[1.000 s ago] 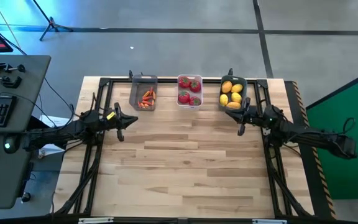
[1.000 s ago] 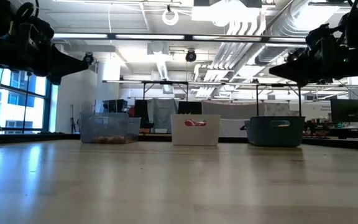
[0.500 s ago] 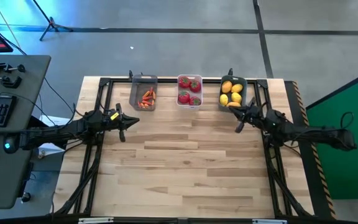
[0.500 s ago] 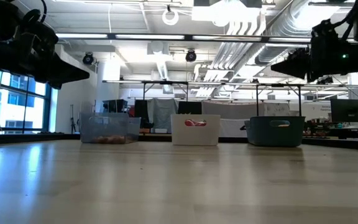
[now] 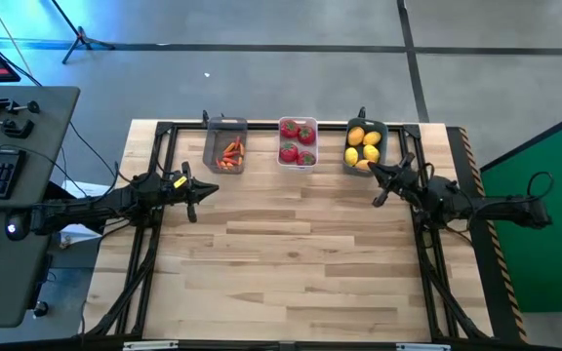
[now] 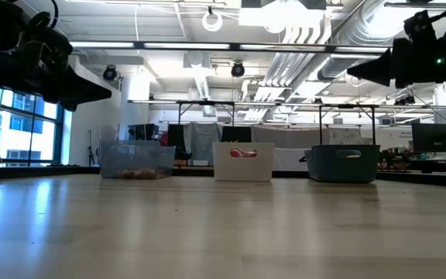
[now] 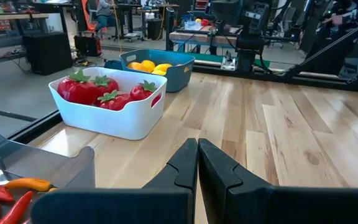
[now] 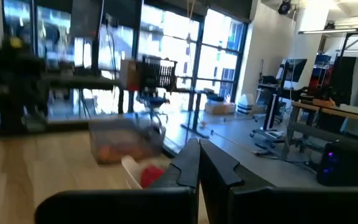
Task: Sort produce into baskets
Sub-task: Return to Home Position
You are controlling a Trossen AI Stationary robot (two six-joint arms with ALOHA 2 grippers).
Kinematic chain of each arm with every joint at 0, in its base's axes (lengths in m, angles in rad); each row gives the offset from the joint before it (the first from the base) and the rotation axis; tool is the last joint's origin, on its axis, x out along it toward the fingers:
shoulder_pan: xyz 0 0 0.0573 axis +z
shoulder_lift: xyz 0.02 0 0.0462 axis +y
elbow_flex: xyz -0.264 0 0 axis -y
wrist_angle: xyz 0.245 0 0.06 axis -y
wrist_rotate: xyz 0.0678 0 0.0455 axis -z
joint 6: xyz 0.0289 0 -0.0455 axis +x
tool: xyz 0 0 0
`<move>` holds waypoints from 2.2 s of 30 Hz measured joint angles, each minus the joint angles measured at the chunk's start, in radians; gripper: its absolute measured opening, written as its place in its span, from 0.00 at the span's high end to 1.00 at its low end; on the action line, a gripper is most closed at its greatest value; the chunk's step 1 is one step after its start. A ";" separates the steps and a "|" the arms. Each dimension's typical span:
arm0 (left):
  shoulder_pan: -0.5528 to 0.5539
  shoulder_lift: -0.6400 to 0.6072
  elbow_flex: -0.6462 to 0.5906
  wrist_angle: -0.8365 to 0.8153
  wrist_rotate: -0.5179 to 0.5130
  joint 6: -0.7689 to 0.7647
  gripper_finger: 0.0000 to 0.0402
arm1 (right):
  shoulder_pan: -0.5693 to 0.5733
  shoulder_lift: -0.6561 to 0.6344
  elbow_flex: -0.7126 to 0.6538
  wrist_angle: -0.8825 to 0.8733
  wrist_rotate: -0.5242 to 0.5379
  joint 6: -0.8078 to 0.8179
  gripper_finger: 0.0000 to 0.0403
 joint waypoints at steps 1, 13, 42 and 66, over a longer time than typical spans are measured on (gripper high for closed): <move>0.000 0.000 0.000 0.000 0.000 0.000 1.00 | 0.000 0.000 0.000 -0.018 0.000 -0.015 1.00; 0.000 0.000 0.000 0.000 0.000 0.000 1.00 | 0.000 0.001 0.000 -0.216 0.000 -0.030 1.00; 0.000 0.000 0.000 0.000 0.000 0.000 1.00 | 0.000 0.001 -0.001 -0.306 0.000 -0.030 1.00; 0.000 0.000 0.000 0.000 0.000 0.000 1.00 | 0.000 0.001 -0.001 -0.306 0.000 -0.030 1.00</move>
